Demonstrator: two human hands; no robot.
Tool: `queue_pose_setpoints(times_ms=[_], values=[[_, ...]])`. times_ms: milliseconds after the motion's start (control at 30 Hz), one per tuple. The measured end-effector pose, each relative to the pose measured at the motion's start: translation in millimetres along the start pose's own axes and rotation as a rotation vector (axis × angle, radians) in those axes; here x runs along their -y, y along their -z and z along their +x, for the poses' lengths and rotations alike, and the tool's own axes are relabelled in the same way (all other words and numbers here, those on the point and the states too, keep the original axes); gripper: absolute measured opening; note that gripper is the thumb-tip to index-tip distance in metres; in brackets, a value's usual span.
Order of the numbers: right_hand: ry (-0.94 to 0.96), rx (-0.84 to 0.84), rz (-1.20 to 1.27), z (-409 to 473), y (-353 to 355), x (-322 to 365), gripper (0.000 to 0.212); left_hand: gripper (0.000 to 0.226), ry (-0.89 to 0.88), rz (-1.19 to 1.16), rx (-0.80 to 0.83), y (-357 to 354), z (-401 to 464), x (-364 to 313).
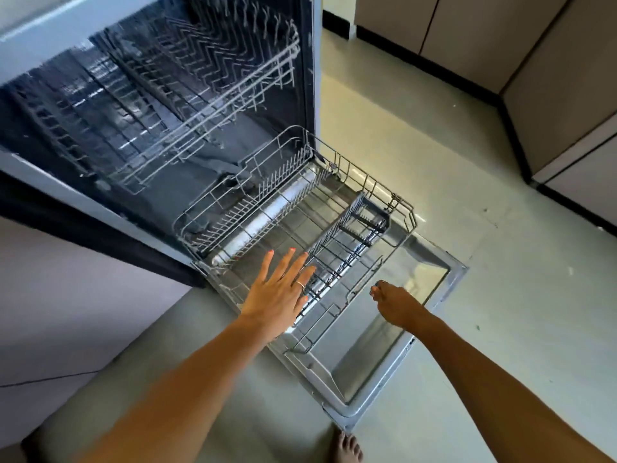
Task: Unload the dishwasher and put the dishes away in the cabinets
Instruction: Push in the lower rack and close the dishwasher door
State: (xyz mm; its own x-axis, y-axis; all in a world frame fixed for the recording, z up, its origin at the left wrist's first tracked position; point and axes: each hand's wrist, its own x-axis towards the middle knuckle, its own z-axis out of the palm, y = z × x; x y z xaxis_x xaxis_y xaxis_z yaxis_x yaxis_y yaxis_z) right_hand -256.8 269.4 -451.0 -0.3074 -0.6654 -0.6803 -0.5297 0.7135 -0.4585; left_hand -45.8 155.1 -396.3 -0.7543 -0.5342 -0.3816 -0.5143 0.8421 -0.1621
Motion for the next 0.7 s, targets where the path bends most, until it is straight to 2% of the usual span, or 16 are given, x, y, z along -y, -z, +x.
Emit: queue_pose_setpoints(times_ms=[267,467,567,700], values=[[0.01,-0.018,-0.015,33.5,13.2,-3.9,0.048,0.061,0.015,-0.018,0.052,-5.7,39.8,-16.6],[-0.083,0.023,-0.021,54.7,-0.4,1.7,0.061,0.071,-0.154,-0.039,0.117,-48.8,33.1,-36.1],[-0.135,-0.016,0.018,66.7,-9.0,5.0,0.067,0.075,-0.222,-0.036,0.156,-72.9,30.8,-37.6],[-0.193,-0.097,0.103,80.7,-16.3,2.7,0.066,0.084,-0.198,-0.058,0.192,-100.4,38.9,-31.1]])
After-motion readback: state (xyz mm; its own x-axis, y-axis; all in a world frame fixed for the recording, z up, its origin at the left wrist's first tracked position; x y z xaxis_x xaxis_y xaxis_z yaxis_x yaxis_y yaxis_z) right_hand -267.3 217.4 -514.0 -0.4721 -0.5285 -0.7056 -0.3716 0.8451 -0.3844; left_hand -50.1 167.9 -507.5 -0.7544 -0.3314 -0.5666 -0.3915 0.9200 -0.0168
